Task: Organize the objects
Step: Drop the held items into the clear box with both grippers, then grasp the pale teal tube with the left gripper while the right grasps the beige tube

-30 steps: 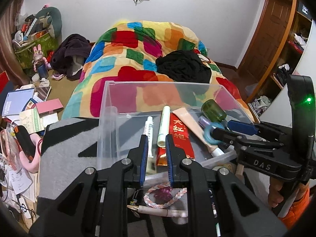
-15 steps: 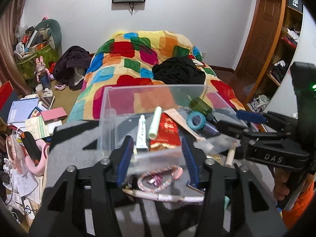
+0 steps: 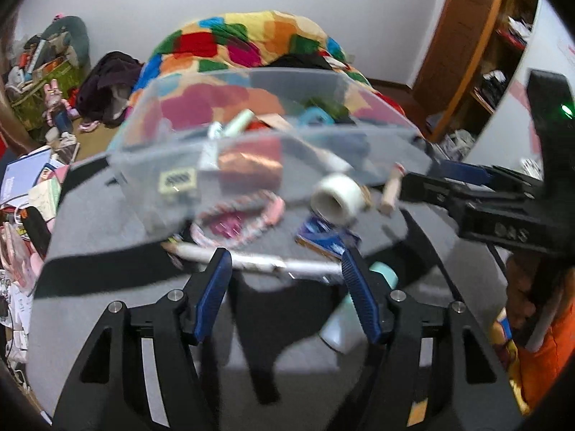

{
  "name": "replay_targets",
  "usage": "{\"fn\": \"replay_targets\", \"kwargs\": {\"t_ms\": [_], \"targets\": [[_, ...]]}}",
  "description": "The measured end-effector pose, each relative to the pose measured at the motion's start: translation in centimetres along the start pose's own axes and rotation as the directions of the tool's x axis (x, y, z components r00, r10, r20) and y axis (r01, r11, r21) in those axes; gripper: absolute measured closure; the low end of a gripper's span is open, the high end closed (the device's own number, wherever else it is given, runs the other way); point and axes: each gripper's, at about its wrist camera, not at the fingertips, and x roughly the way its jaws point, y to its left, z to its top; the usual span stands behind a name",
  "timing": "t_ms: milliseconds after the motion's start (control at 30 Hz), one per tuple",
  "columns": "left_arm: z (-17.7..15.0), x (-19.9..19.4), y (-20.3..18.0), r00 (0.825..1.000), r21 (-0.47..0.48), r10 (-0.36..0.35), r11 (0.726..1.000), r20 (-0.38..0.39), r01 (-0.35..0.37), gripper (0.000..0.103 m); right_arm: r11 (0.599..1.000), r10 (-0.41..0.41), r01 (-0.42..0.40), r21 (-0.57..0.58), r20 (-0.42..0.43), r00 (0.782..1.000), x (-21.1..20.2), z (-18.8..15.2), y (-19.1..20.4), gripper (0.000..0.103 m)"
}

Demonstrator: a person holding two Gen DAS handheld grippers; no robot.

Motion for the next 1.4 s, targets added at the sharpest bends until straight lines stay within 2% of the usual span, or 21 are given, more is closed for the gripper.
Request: {"fn": "replay_targets", "kwargs": {"t_ms": [133, 333, 433, 500, 533, 633, 700, 733, 800, 1067, 1400], "targets": [[-1.4, 0.9, -1.5, 0.999, 0.04, -0.02, 0.999, -0.032, 0.021, 0.039, 0.999, -0.003, 0.005, 0.053, -0.038, 0.999, 1.4, -0.4, -0.8, 0.026], [-2.0, 0.9, -2.3, 0.998, 0.053, -0.053, 0.997, -0.029, 0.054, 0.038, 0.992, -0.033, 0.039, 0.123, -0.048, 0.998, 2.9, 0.1, -1.3, 0.026], [-2.5, 1.3, -3.1, 0.996, 0.078, -0.073, 0.994, -0.044, 0.077, 0.046, 0.988, -0.037, 0.048, 0.148, -0.076, 0.996, 3.9, 0.1, -1.5, 0.027], [-2.8, 1.4, -3.8, 0.998, 0.106, -0.049, 0.993, -0.035, 0.053, 0.049, 0.988, -0.04, 0.054, 0.143, -0.101, 0.994, 4.5, 0.0, -1.5, 0.04], [-2.7, 1.4, -4.0, 0.998, 0.115, -0.046, 0.992, -0.033, 0.049, 0.056, 0.989, -0.051, 0.065, 0.136, -0.104, 0.993, 4.5, 0.0, -1.4, 0.042], [-2.8, 1.3, -4.5, 0.998, 0.135, -0.057, 0.989, -0.03, 0.06, 0.069, 0.989, -0.079, 0.091, 0.12, -0.103, 0.992, 4.2, -0.3, -1.4, 0.057], [-2.9, 1.2, -4.9, 0.998, 0.148, -0.062, 0.987, -0.026, 0.066, 0.075, 0.988, -0.094, 0.106, 0.115, -0.099, 0.991, 3.8, -0.6, -1.7, 0.072], [-2.9, 1.2, -5.0, 0.998, 0.152, -0.064, 0.986, -0.025, 0.067, 0.078, 0.988, -0.094, 0.105, 0.115, -0.098, 0.991, 3.6, -0.8, -2.0, 0.075], [-2.9, 1.2, -5.2, 0.998, 0.161, -0.061, 0.985, -0.017, 0.063, 0.078, 0.987, -0.105, 0.116, 0.116, -0.093, 0.99, 3.2, -1.2, -2.4, 0.089], [-2.3, 0.8, -4.5, 0.996, 0.118, -0.087, 0.989, 0.008, 0.085, 0.078, 0.986, -0.109, 0.114, 0.121, -0.044, 0.993, 0.7, -3.1, -3.2, 0.089], [0.1, -2.1, -3.1, 0.989, 0.062, -0.088, 0.995, 0.12, 0.081, 0.078, 0.995, -0.051, 0.043, 0.095, 0.082, 0.995, -3.9, -2.2, -1.4, 0.089]]}}
